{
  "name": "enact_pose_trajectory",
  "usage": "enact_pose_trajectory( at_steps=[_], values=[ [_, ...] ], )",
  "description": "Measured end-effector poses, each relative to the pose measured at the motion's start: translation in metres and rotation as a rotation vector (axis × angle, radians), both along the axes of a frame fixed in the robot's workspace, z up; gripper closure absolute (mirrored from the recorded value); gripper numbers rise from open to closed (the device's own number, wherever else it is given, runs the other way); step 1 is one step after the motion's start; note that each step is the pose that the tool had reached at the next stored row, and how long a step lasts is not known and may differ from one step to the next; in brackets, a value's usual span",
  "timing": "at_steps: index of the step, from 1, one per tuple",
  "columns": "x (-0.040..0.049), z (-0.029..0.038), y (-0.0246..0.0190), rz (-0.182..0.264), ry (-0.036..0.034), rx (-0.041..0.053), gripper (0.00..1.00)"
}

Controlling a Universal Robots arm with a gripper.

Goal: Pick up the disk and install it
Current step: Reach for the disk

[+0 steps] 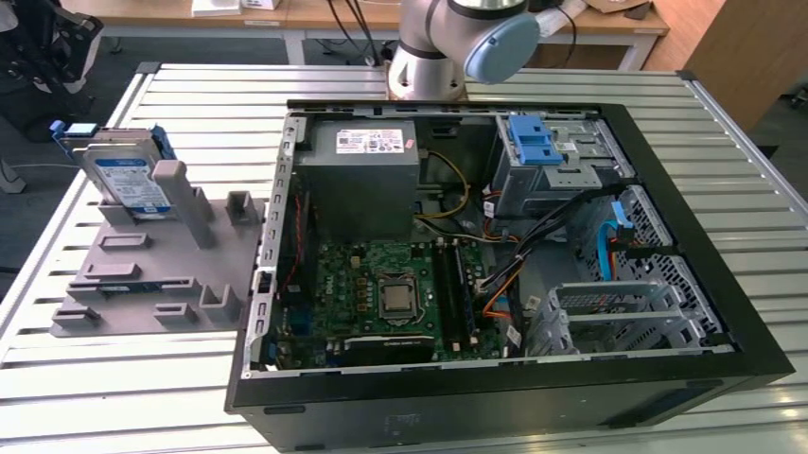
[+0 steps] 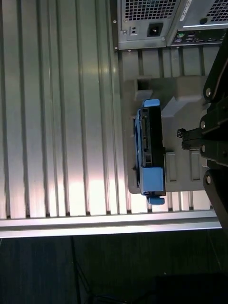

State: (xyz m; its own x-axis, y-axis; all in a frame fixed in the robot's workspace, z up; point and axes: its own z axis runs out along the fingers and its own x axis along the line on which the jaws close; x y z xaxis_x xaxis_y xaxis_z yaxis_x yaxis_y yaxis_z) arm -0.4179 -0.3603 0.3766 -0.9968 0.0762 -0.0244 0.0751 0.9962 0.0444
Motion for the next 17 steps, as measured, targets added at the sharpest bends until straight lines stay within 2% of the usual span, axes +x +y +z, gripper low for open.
enact_pose_trajectory(
  at_steps=[11,15,17],
  values=[
    [-0.0011,-0.0008,0.0001,0.0,-0.0003,0.0001,0.89],
    [-0.0058,-0.0007,0.0013,0.0,0.0,0.0,0.89],
    [-0.011,-0.0008,0.003,0.0,0.0,0.0,0.89]
  ],
)
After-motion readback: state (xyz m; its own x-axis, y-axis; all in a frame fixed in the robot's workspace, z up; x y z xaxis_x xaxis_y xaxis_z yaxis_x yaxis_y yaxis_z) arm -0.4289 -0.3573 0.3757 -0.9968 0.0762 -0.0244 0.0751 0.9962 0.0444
